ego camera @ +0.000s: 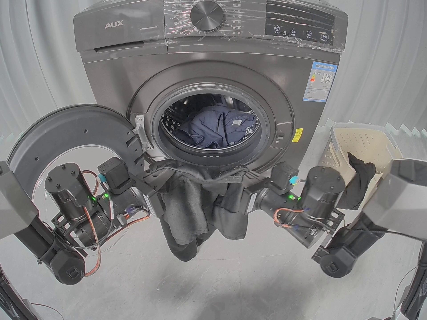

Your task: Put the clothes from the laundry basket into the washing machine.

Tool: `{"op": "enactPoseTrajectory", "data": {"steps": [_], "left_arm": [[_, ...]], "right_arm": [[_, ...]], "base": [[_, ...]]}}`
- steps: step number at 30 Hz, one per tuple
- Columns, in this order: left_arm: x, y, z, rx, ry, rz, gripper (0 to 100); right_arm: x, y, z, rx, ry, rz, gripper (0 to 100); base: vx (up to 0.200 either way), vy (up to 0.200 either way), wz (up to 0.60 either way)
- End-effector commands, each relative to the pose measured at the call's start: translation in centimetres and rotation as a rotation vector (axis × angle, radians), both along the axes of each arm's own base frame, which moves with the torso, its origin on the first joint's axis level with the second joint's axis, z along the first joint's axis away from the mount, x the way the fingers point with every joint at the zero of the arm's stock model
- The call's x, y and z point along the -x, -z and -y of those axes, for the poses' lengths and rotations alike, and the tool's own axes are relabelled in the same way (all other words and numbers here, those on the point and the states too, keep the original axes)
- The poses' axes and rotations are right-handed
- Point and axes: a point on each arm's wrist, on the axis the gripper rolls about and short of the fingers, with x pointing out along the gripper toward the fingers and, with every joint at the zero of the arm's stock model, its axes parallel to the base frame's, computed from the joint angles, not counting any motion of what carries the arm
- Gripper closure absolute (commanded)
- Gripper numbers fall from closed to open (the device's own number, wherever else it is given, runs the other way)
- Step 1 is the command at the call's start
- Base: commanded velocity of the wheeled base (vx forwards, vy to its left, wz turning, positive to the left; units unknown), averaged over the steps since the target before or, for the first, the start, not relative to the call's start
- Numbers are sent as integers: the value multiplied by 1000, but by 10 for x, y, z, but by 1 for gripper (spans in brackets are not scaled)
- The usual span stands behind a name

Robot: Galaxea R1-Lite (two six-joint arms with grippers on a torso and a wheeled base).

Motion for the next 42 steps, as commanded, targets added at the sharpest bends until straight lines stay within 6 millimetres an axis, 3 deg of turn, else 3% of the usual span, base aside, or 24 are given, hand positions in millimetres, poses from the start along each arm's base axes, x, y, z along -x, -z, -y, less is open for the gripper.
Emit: {"op": "enactPoseTrajectory", "data": {"steps": [1, 3, 5, 8, 18, 29, 42], "left_arm": [[9, -13, -5, 15, -1, 39, 100], [12, -15, -5, 15, 1, 49, 100], [20, -20, -4, 12, 13, 69, 100], [28, -26, -3, 21, 29, 89, 100], [35, -26, -8, 3, 29, 97, 100], [30, -22, -13, -17, -2, 93, 100], [21, -43, -17, 24, -40, 174, 100]], "right_arm": [[19, -42, 39, -50, 40, 66, 100], [25, -43, 45, -45, 39, 60, 100], [46, -48, 56, -42, 25, 53, 100], [52, -50, 60, -44, 24, 53, 100], [38, -80, 59, -130, 60, 154, 100], [37, -88, 62, -152, 90, 174, 100], [35, -98, 61, -182, 120, 201, 100]], "base": [[0, 0, 0], [0, 0, 0], [0, 0, 0], [0, 0, 0], [0, 0, 0], [0, 0, 0], [0, 0, 0]]}}
